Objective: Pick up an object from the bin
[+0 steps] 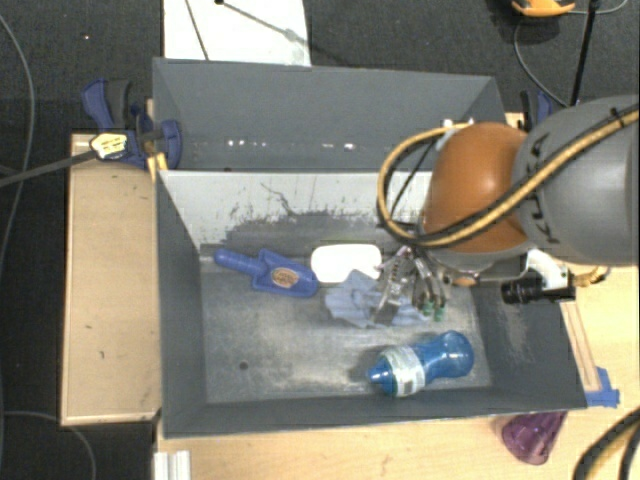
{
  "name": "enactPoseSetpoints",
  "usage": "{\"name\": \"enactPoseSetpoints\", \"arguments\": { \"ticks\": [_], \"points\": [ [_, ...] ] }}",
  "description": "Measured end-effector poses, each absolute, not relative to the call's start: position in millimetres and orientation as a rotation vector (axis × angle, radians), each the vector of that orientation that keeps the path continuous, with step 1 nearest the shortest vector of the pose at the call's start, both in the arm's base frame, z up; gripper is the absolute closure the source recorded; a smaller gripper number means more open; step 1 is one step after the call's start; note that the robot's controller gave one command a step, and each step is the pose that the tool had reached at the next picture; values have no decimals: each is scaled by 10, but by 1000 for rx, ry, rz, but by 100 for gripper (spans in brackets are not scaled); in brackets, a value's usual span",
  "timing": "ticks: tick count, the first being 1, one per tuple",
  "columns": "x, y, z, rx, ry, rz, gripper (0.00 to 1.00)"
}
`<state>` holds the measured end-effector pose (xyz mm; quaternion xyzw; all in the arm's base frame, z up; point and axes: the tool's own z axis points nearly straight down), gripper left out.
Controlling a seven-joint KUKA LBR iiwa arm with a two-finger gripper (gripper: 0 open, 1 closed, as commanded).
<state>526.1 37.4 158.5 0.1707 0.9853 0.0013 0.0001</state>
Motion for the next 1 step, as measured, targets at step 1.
{"name": "enactPoseSetpoints", "arguments": {
  "ticks": [1],
  "points": [
    [5270,374,1736,533,3092,6,100]
  ]
}}
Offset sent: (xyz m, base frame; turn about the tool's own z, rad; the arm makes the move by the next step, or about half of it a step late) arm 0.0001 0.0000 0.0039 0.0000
